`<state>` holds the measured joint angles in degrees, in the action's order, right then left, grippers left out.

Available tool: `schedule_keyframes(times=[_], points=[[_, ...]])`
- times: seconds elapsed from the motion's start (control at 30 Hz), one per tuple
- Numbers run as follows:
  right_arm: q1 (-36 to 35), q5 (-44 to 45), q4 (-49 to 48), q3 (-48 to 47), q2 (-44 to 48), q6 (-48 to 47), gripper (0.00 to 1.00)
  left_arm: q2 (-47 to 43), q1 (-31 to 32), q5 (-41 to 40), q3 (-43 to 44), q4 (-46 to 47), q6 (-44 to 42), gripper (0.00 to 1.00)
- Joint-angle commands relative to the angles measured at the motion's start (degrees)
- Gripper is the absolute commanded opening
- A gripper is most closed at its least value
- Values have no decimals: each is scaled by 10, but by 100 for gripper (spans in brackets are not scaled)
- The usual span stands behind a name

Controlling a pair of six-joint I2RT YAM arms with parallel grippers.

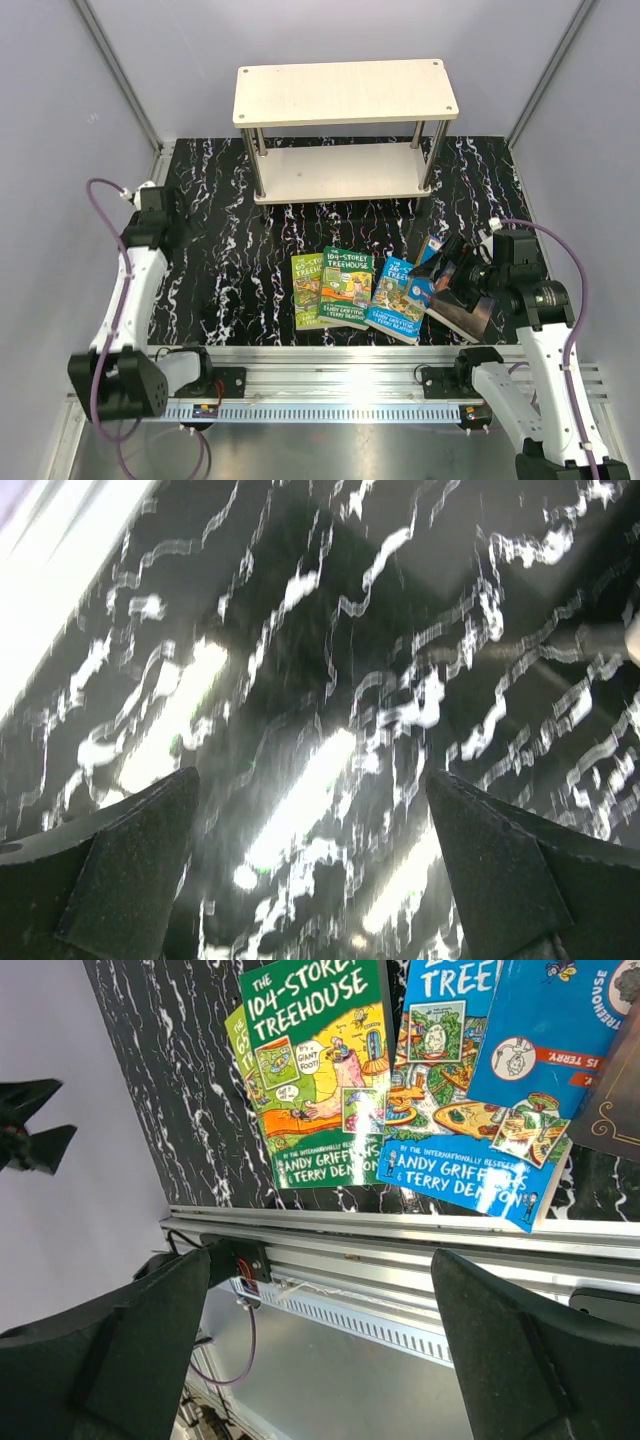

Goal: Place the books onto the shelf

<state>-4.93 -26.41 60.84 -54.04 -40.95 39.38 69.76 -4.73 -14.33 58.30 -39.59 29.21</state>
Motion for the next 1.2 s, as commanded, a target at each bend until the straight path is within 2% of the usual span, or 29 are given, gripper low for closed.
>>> schedule_keyframes(times=[0.0, 0.07, 0.13, 0.27, 0.33, 0.4, 0.43, 0.5, 0.53, 0.6, 0.73, 0.93, 1.17], points=[[-13, 28, -3, -34, -3, -14, 100, -111, 0, 46, -4, -42, 33, 99], [-14, 51, 13, -47, -13, -18, 100, -158, -1, 80, -32, -31, 47, 99], [-14, 78, 53, -73, -32, -29, 100, -181, -1, 178, -51, 6, 34, 99], [-14, 65, 105, -100, -97, -55, 100, -197, 14, 260, -69, 29, 52, 99], [-14, 59, 118, -96, -109, -63, 100, -195, 38, 281, -80, 56, 55, 99], [-13, 63, 118, -86, -106, -61, 100, -184, 99, 296, -88, 79, 57, 99], [-14, 67, 118, -79, -102, -59, 100, -170, 151, 293, -95, 97, 62, 99], [-13, 69, 118, -70, -93, -57, 100, -153, 204, 278, -101, 123, 73, 99], [-13, 72, 119, -69, -91, -55, 100, -131, 251, 276, -107, 135, 78, 99], [-14, 73, 123, -62, -85, -53, 100, -105, 289, 292, -114, 178, 88, 99], [-14, 72, 118, -49, -82, -47, 100, -10, 374, 287, -94, 203, 98, 99], [-13, 70, 106, -35, -92, -33, 100, 100, 438, 301, -80, 237, 102, 99], [-14, 83, 116, -15, -81, -24, 100, 197, 474, 337, -66, 287, 109, 99]])
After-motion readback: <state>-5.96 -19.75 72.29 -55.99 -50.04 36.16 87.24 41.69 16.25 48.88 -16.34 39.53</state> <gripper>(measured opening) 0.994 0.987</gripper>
